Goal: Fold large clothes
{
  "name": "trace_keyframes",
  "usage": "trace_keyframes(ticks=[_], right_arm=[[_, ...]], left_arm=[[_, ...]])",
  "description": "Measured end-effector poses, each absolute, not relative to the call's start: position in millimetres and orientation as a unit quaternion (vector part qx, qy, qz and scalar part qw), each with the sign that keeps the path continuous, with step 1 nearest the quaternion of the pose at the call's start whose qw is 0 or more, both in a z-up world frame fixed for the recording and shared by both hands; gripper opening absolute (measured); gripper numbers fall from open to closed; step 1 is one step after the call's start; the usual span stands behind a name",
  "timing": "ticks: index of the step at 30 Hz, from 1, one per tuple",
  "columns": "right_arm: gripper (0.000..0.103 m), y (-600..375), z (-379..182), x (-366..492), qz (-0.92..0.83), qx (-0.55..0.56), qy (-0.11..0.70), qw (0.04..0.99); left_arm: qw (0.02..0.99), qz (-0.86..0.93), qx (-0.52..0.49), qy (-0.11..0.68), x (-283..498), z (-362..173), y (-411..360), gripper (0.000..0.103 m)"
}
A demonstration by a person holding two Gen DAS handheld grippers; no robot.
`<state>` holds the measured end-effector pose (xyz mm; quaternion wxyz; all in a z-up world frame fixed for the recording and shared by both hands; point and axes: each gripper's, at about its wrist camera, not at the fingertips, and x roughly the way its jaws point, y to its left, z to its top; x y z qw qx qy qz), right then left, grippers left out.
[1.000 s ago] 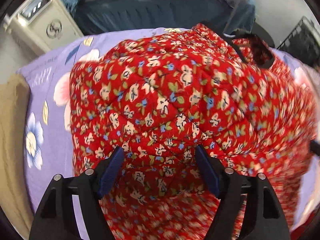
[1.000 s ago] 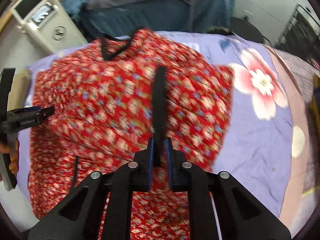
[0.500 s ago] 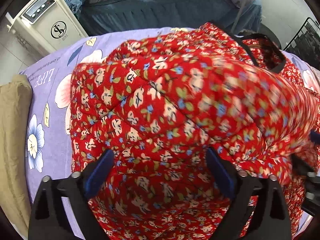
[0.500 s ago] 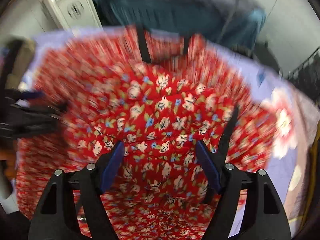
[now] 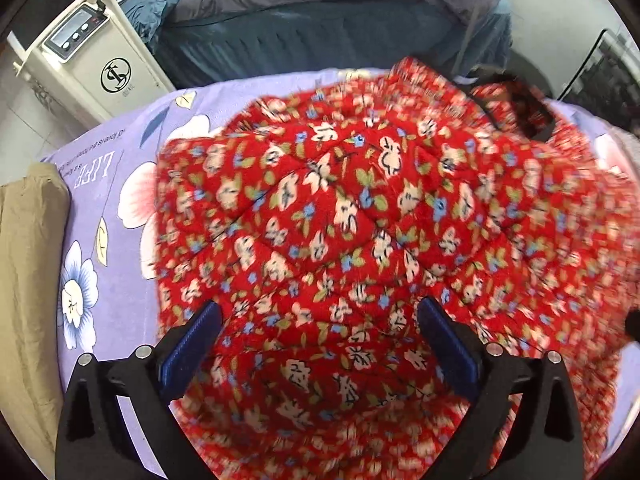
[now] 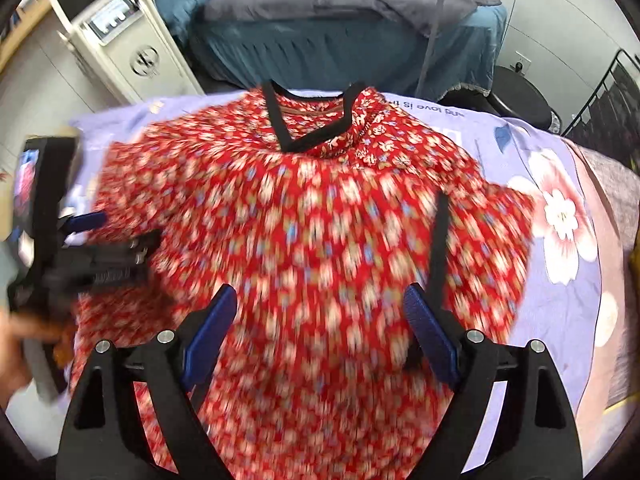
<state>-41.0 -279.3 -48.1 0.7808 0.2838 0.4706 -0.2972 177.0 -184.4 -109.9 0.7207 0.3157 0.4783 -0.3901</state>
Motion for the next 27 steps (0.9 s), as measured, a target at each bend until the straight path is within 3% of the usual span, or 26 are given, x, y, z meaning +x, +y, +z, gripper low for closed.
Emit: trace_keyframes(ticks=[5, 13, 27], right_arm=[[0.086, -256, -66, -138, -0.311, 0.343, 0.463, 0.756], [0.086, -216, -114, -270, -0.290, 0.463, 0.467, 0.695], [0.086, -158, -158, -310, -0.201, 0.542, 0.481, 0.659]], left_arm=[[0.717, -0.453, 0.266, 0.458, 174, -76, -118, 0.096], [0.695, -0.427, 0.242, 0.525, 187, -88, 18, 0.096], [0.592, -0.458, 0.221, 0.625, 163, -142, 128, 0.091]])
